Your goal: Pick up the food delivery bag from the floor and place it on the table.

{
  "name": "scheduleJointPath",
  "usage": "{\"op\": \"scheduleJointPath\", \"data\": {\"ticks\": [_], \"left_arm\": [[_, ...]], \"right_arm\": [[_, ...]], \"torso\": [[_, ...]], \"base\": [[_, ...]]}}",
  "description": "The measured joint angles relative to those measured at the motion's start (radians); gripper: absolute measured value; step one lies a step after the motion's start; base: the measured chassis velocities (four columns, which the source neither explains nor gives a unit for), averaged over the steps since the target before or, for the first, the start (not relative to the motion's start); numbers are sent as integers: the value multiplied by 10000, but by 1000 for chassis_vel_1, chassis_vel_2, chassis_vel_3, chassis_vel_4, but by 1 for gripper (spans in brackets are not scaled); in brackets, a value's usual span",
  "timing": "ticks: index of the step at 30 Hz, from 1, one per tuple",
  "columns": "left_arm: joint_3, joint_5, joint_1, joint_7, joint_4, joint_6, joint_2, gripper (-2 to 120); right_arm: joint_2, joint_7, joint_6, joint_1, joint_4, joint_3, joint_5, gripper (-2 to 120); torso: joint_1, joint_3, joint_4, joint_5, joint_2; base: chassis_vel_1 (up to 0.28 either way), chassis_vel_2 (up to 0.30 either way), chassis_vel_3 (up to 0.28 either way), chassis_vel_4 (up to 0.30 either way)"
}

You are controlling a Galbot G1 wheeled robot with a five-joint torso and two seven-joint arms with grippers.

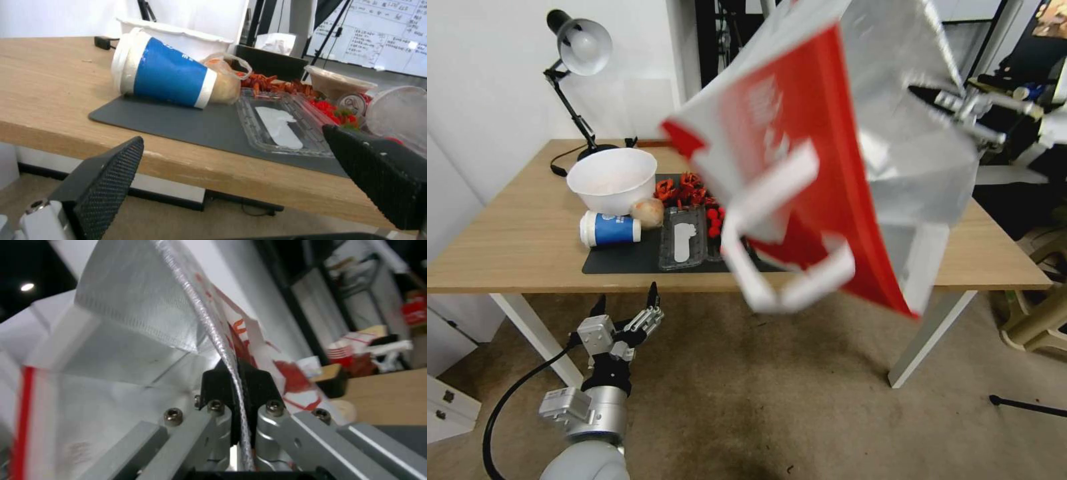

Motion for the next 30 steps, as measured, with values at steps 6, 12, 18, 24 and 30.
{"op": "scheduleJointPath", "data": {"ticks": [6,12,18,24,30], "left_arm": [[7,17,-2,0,28,-7,-4,100],[-20,22,-9,0,59,-7,37,100],[-1,115,6,0,73,-6,5,100],[6,220,35,4,66,-7,-26,100],[5,285,109,9,18,9,-93,100]], "right_arm": [[182,1424,377,406,-121,-156,604,0],[534,3274,819,924,-480,-493,1004,0],[753,4798,703,1230,-825,-654,1191,0],[1030,5210,574,1254,-814,-838,1187,0],[1571,5538,522,2208,-687,-1695,989,0]], "torso": [[-1,0,0,2,-1],[-1,-1,0,3,-2],[-1,-1,0,0,-2],[-1,-1,1,1,-3],[-2,-2,0,0,-2]], "base": [[0,0,0,0],[0,0,0,0],[0,0,0,0],[0,0,0,0],[0,0,0,0]]}}
